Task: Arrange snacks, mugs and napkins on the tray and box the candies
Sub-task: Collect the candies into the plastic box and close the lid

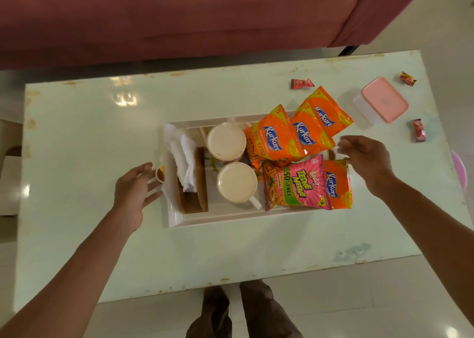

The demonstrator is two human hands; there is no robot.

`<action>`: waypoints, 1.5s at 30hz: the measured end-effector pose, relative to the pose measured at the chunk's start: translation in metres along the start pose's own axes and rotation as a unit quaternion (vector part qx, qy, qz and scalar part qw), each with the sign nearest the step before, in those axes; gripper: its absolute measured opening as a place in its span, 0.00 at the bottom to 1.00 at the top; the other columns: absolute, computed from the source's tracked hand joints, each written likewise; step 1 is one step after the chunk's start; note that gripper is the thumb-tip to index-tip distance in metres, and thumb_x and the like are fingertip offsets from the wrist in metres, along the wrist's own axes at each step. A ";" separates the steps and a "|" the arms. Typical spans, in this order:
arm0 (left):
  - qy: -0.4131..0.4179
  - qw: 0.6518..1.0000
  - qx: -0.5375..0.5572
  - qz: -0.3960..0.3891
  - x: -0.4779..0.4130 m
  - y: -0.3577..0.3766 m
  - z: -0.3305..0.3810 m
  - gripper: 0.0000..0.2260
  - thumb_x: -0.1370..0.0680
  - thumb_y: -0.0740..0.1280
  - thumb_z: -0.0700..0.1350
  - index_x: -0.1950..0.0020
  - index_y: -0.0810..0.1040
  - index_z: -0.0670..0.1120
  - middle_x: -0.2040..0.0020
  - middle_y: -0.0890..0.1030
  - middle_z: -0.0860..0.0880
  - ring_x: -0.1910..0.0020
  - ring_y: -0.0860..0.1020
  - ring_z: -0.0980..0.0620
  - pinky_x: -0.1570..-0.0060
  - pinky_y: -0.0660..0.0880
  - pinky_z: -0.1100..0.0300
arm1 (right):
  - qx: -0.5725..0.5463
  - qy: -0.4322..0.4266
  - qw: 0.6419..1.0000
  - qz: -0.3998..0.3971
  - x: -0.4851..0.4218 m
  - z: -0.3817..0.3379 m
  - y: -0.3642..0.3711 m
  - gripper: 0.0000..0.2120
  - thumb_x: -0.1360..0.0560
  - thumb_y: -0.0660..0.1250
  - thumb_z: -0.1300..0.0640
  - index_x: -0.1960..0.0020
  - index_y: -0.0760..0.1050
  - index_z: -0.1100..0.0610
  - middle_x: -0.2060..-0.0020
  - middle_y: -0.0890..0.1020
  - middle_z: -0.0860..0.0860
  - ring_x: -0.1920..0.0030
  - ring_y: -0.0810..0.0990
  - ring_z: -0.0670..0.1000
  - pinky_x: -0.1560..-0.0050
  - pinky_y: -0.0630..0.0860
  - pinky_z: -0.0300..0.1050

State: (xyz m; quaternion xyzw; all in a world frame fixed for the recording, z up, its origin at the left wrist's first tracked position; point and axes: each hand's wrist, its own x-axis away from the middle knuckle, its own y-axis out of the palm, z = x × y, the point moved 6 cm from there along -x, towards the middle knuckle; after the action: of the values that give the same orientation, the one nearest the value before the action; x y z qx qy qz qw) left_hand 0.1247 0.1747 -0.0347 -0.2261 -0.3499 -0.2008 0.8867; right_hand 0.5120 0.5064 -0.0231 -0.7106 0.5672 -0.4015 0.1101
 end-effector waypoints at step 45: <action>0.047 0.968 0.110 -0.221 0.221 0.355 0.020 0.14 0.17 0.65 0.46 0.32 0.74 0.53 0.32 0.79 0.46 0.32 0.77 0.48 0.34 0.75 0.51 | 0.221 -0.335 0.872 -0.279 -0.041 -0.074 -0.104 0.60 0.44 0.84 0.45 0.22 0.54 0.49 0.26 0.61 0.49 0.33 0.66 0.50 0.43 0.69 0.38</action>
State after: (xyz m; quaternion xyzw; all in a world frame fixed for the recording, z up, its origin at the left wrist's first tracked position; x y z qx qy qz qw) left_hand 0.4454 0.4316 0.0428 -0.0345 -0.3690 -0.3622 0.8552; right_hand 0.5336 0.5996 0.0702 -0.8882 0.1710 -0.2686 0.3313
